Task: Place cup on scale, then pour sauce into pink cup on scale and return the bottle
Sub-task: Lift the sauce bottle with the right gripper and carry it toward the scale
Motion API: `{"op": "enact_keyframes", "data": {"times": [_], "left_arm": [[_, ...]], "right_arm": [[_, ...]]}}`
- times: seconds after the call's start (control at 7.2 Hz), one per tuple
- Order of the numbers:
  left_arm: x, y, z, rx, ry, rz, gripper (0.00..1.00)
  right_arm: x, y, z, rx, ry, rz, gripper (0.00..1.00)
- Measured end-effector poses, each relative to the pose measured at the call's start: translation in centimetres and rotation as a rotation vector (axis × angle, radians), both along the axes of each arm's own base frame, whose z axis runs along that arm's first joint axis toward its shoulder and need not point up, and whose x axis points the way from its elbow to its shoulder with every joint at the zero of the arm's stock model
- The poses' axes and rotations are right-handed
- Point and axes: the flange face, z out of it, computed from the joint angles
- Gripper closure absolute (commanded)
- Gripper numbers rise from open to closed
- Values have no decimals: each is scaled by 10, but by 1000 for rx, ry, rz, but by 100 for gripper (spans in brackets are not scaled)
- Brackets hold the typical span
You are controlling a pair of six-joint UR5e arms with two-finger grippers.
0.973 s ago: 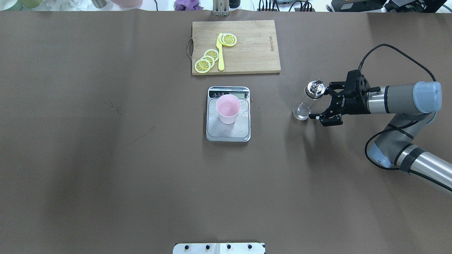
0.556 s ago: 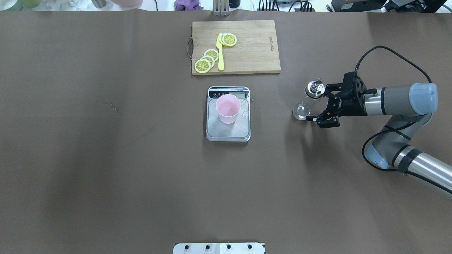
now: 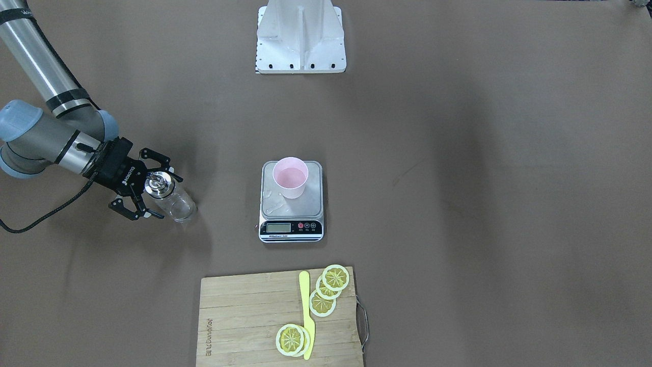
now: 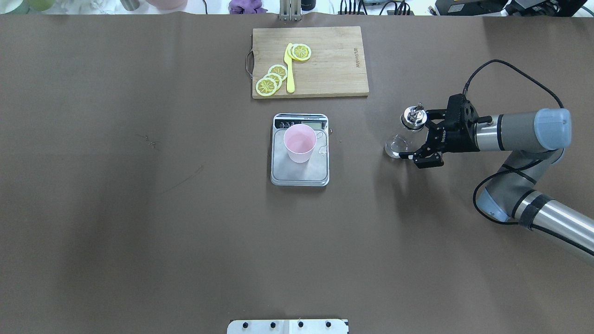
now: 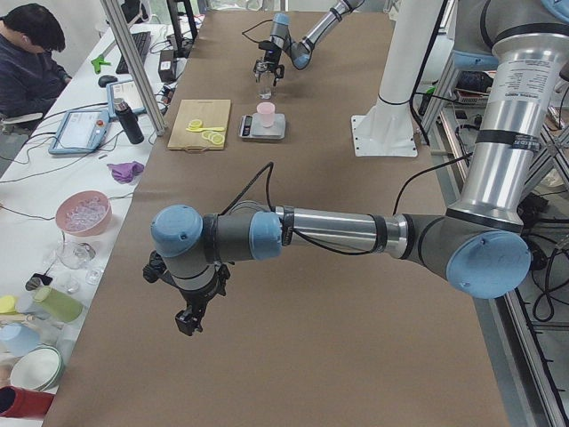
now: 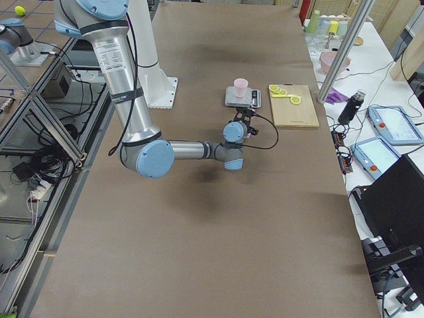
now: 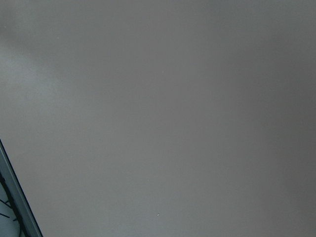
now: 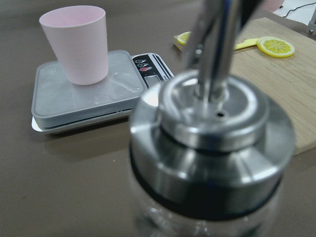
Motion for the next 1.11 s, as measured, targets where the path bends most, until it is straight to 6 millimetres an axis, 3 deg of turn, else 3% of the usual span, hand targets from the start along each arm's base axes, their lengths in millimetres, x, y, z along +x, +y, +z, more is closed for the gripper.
{"op": "enact_keyframes", "data": {"times": [0.28,0.56,0.69,0.97,1.11], "left_arm": [[0,0,0,0,0,0,2],[0,0,0,0,0,0,2],[0,0,0,0,0,0,2],[0,0,1,0,0,0,2],[0,1,1,0,0,0,2]], "right_arm": [[-5,1,-1,1,-2,5,2],[-8,3,-2,1,-2,3,19],[-8,3,-2,0,-2,4,39],[-8,4,-1,-10,-3,5,100],[-7,3,0,-18,-4,5,100]]}}
